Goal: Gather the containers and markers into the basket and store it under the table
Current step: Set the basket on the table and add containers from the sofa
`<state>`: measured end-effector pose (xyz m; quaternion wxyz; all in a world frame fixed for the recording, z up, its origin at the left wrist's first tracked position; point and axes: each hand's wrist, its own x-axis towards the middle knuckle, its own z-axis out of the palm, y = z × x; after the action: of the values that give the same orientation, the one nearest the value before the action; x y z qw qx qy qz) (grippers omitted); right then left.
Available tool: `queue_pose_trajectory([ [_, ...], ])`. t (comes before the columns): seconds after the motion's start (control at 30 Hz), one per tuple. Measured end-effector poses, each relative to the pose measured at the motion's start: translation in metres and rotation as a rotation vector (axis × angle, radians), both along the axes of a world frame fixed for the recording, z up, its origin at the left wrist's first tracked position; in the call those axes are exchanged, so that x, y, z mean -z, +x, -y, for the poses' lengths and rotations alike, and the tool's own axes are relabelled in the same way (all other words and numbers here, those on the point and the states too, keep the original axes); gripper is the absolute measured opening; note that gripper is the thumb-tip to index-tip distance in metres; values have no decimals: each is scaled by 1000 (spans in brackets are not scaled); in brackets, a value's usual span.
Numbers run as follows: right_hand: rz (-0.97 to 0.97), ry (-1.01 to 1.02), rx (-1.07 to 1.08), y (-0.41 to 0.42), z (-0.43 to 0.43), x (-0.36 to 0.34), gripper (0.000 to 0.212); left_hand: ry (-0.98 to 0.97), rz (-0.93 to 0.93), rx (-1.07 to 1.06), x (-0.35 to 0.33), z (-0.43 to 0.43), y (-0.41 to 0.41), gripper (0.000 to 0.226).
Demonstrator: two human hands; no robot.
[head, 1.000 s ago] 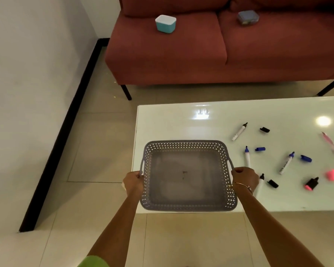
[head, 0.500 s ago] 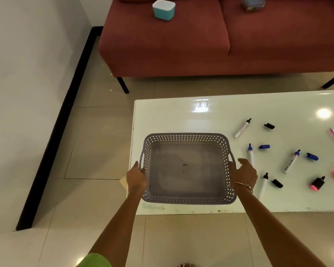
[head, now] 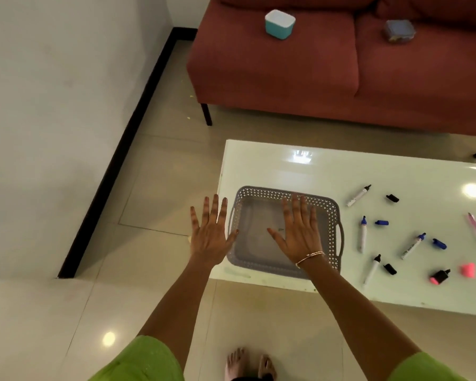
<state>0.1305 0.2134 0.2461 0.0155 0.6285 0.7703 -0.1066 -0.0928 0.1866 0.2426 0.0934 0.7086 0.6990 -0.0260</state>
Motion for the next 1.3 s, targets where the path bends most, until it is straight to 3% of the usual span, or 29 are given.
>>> queue_pose_trajectory([
  [0.17,-55,6,-52,-75,-33,-14,84,34,13,-70,-22,-24,-54,80],
  [0.33,-157,14,36,-155,-75,-23,81,79,13,-112,-39,-76,-133,80],
  [0.7,-174,71,310,-285,-215,-54,84,74,-29,87,-90,-237,-283,77],
  [0.93,-137,123,387,-285,-321,-68,84,61,34,206,-109,-365,-288,78],
  [1.3,-150,147,547,-240,-568,-71,81,80,69,393,-120,-656,-229,77],
])
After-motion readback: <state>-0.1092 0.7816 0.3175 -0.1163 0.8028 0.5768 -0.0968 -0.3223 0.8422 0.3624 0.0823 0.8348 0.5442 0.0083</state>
